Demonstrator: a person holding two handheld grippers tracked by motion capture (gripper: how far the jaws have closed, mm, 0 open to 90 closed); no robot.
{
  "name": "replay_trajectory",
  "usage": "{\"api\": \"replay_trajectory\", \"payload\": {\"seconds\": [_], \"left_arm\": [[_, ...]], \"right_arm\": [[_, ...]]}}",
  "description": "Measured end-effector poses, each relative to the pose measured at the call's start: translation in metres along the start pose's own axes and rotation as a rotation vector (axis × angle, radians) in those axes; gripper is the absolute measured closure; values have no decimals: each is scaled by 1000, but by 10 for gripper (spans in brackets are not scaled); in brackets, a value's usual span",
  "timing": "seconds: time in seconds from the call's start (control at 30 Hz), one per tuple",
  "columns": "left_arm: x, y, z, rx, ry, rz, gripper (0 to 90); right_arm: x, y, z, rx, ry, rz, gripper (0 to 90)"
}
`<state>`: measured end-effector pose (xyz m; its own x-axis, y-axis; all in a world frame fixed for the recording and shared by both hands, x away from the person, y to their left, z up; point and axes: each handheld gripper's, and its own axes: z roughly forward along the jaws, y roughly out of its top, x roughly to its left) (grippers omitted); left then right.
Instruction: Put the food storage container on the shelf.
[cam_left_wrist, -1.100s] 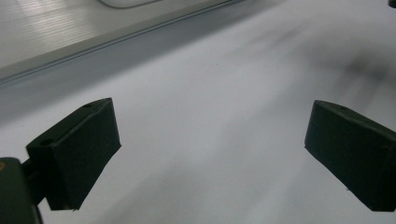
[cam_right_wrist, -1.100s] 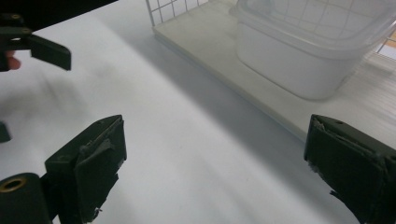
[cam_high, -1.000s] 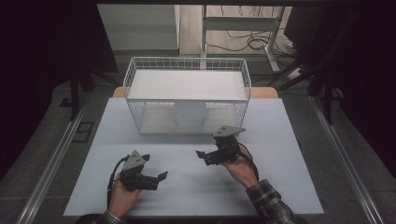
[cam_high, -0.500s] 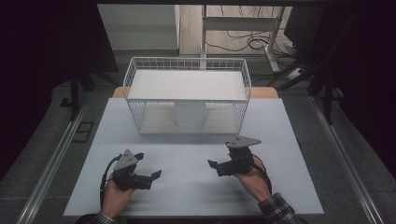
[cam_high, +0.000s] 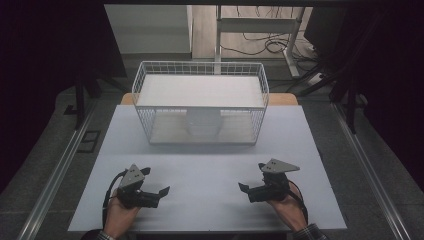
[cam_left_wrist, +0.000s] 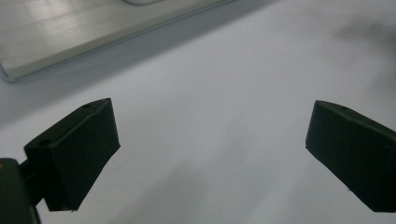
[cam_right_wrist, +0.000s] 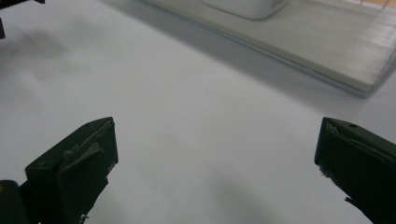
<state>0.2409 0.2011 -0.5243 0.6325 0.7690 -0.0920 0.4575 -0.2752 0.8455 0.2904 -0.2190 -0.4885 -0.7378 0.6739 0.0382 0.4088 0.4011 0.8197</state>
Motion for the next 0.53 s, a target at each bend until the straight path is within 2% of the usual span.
{"api": "replay_trajectory", "payload": {"seconds": [0.07,0.1,0.2,0.27,0.33,0.4,0.53], "left_arm": [[0,-1,2,10,-3,-1,15],[0,-3,6,34,-8,2,14],[-1,-5,11,67,-10,6,13],[-1,-5,12,74,-12,10,14],[-1,-5,13,77,-12,5,14],[0,-6,14,81,-11,-1,14],[2,-6,14,77,-4,-7,13]], "right_arm": [[0,-3,-1,3,-6,1,0],[-2,-9,0,18,-14,0,0],[-5,-18,5,58,-39,-11,0],[-8,-22,9,93,-42,-13,0],[-12,-26,12,121,-26,-4,0],[-13,-27,13,129,-19,11,0],[-13,-26,13,126,-30,0,0]]}}
